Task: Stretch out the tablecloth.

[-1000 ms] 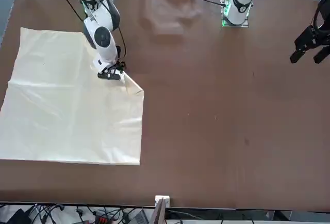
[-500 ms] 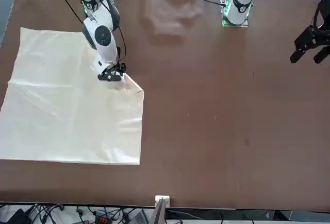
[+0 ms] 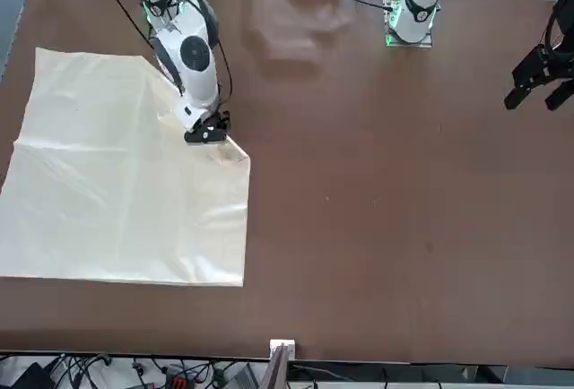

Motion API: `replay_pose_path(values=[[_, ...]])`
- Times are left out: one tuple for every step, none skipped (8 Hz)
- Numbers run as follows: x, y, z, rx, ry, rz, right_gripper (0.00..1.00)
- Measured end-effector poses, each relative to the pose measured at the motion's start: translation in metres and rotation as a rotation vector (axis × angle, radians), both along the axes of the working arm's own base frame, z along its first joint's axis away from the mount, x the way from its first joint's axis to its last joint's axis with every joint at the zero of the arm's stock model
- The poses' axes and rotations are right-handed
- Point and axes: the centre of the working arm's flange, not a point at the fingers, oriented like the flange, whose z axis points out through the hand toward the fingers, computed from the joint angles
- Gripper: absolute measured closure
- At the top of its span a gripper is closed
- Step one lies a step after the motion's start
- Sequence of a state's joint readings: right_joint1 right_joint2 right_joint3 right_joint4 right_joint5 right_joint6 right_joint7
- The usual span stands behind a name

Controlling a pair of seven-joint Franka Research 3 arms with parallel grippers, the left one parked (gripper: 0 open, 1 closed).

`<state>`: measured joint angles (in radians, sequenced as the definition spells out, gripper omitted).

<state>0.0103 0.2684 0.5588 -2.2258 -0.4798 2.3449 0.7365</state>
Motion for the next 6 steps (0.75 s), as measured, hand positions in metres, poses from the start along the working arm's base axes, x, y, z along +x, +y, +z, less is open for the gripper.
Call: replay_pose_path(values=[[0.002,0.000,-0.009,-0.022,-0.003,0.031,0.11],[0.001,-0.001,-0.019,-0.043,-0.006,0.052,0.11],[0.001,-0.001,-0.029,-0.063,-0.017,0.058,0.11],[0.000,0.000,-0.037,-0.075,-0.024,0.055,0.11],[-0.002,0.003,-0.043,-0.076,-0.020,0.056,0.11],[-0.003,0.005,-0.047,-0.079,-0.015,0.060,0.11]])
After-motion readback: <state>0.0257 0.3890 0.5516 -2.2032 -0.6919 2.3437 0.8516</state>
